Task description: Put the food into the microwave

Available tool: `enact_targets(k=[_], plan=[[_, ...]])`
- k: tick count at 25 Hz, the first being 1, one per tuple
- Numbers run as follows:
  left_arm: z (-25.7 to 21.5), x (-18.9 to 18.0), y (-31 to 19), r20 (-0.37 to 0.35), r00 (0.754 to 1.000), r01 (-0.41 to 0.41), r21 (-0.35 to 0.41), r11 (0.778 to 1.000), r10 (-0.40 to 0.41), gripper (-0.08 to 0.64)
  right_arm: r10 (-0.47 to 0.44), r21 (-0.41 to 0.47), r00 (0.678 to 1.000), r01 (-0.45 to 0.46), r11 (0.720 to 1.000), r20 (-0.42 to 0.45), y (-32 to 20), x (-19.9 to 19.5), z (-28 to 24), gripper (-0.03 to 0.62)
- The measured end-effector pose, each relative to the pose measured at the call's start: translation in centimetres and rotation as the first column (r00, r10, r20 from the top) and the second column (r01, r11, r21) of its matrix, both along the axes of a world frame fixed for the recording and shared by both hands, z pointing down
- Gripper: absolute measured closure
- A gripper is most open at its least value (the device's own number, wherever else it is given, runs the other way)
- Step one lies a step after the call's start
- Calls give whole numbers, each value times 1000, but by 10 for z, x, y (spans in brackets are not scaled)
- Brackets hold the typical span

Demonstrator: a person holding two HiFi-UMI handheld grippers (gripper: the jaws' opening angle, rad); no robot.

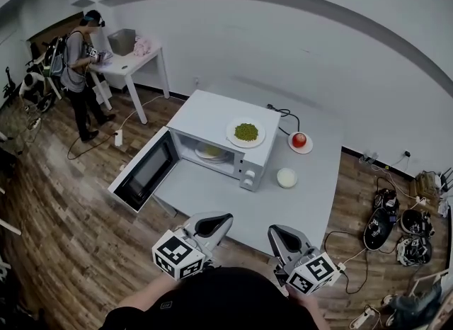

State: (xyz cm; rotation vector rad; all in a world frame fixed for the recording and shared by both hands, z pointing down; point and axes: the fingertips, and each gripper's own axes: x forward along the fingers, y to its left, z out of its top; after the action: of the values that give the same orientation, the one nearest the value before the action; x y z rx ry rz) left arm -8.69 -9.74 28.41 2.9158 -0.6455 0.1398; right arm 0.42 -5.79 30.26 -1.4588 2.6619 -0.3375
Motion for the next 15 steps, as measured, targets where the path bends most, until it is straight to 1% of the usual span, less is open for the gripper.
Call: enact_targets(k=[3,7,15], plan=[[0,-4,-5,-1,1000,3,13,1000,-3,552,5,1,1000,-5,1000,-13,-4,-2,-1,580],[0,-3,-7,-2,1000,-6,14,1000,6,551,22,-1,1000,-22,1000,-9,-6,1,-1,580],[5,-2,-8,9,1000,-8,-2,1000,8,552,23,1,1000,-23,1000,-3,-8,1,2,580]])
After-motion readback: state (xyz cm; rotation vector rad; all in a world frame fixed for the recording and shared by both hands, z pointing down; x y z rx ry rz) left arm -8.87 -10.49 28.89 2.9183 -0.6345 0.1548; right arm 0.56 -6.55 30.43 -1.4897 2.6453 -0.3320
